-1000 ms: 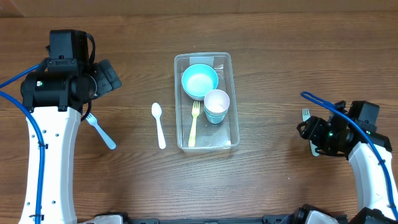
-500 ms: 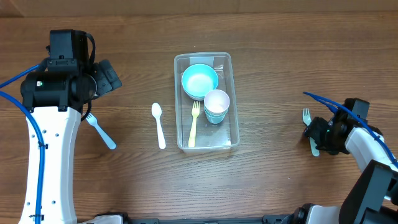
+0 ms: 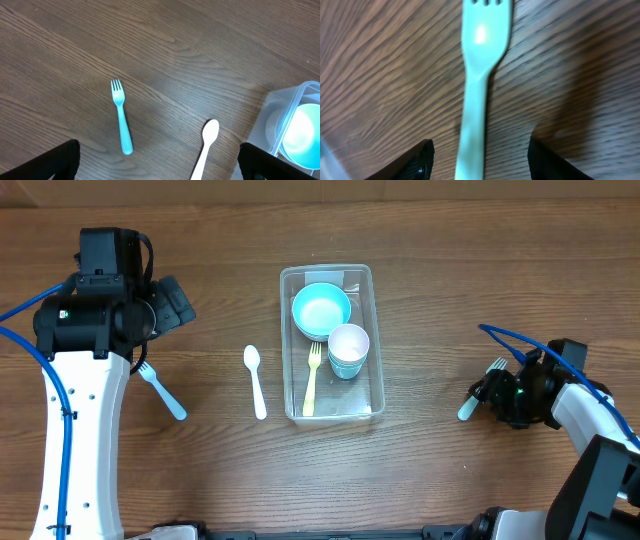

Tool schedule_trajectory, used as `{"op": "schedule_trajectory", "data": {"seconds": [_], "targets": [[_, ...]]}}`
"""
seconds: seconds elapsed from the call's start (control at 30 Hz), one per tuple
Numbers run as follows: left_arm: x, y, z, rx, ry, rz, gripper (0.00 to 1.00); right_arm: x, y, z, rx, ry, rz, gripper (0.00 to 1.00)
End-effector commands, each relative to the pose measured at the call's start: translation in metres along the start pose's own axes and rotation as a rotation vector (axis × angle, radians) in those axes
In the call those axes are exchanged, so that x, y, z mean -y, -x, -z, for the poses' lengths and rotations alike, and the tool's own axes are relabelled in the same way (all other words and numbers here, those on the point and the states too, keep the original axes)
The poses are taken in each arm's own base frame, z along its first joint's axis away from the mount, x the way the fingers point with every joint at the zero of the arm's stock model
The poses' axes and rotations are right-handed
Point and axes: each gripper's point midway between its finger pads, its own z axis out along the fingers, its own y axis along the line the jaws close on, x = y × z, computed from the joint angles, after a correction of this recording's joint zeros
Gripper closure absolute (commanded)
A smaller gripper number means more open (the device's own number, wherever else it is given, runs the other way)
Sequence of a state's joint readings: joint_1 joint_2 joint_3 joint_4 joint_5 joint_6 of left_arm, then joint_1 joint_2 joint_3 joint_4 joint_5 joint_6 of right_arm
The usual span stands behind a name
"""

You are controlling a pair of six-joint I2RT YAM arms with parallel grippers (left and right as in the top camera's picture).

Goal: Pack container
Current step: 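Move the right gripper to the light-green fork and grasp it, then carry the light-green fork into the container and release it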

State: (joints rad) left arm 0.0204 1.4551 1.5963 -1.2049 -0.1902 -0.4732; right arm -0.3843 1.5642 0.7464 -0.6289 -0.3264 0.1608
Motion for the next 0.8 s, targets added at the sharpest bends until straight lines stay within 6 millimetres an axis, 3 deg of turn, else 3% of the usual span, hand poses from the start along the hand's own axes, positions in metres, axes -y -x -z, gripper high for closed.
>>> {"op": "schedule_trajectory", "data": {"seconds": [0.0,0.07,0.17,0.2,0.33,0.53,0.7,0.77], "targets": [[0.0,0.003,0.006,0.015,-0.014,0.025,0.0,0.026,0.003,-0.007,0.052,-0.17,-0.118,0.37],[0.0,0.003,0.006,0.015,-0.014,0.025,0.0,0.021,0.002,-0.015,0.083,-0.19,-0.127,0.37],[0.0,0.003,0.006,0.015,-0.014,0.025,0.0,-0.016,-0.003,-0.026,0.102,-0.173,-0.009,0.37],[0.0,0.003,0.006,0.015,-0.014,0.025,0.0,-0.017,-0.006,-0.027,0.12,-0.218,-0.019,0.37],[0.0,0.003,0.006,0.015,-0.014,0.025,0.0,-0.004,-0.012,-0.021,0.181,-0.389,-0.044,0.31],[0.0,0.003,0.006,0.015,-0.014,0.025,0.0,-0.004,0.003,-0.006,0.254,-0.422,-0.014,0.29],[0.0,0.003,0.006,0.015,-0.014,0.025,0.0,-0.002,0.004,-0.015,0.257,-0.419,-0.015,0.43],[0.0,0.003,0.006,0.015,-0.014,0.025,0.0,0.0,0.004,-0.02,0.259,-0.419,-0.019,0.44]]}}
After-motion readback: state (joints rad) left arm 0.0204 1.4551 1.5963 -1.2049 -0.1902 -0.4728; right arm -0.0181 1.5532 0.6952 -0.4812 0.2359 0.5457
